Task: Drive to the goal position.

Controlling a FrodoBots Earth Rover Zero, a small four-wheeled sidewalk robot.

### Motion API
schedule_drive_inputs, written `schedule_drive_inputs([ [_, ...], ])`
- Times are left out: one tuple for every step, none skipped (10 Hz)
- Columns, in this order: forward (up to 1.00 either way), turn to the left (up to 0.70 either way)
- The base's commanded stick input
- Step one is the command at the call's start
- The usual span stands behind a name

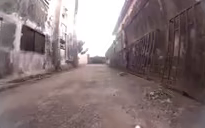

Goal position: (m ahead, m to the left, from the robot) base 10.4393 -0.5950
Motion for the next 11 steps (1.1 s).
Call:
schedule_drive_inputs([
  [0.7,0.0],
  [0.7,0.0],
  [0.7,0.0],
  [0.7,0.0],
  [0.7,0.0],
  [0.7,0.0],
  [0.7,0.0],
  [0.7,0.0],
  [0.7,0.0],
  [0.7,0.0],
  [0.7,0.0],
])
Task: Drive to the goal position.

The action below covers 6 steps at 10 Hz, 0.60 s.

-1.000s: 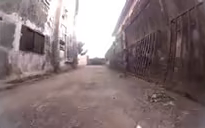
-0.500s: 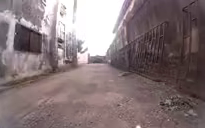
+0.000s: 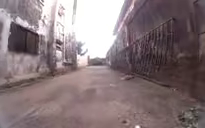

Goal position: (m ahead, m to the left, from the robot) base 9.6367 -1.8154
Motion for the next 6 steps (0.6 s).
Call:
schedule_drive_inputs([
  [0.7,0.0],
  [0.7,0.0],
  [0.7,0.0],
  [0.7,0.0],
  [0.7,0.0],
  [0.7,0.0],
])
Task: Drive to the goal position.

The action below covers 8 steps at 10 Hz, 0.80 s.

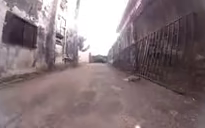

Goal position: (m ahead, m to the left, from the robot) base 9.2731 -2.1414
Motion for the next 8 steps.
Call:
schedule_drive_inputs([
  [0.7,0.0],
  [0.7,0.0],
  [0.7,0.0],
  [0.7,0.0],
  [0.7,0.0],
  [0.7,0.0],
  [0.7,0.0],
  [0.7,0.0],
])
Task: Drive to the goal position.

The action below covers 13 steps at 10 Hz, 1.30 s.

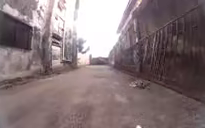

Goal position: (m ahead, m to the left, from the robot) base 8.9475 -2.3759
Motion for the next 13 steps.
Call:
schedule_drive_inputs([
  [0.7,0.0],
  [0.7,0.0],
  [0.7,0.0],
  [0.7,0.0],
  [0.7,0.0],
  [0.7,0.0],
  [0.7,0.0],
  [0.7,0.0],
  [0.7,0.0],
  [0.7,0.0],
  [0.7,0.0],
  [0.7,0.0],
  [0.7,0.0],
])
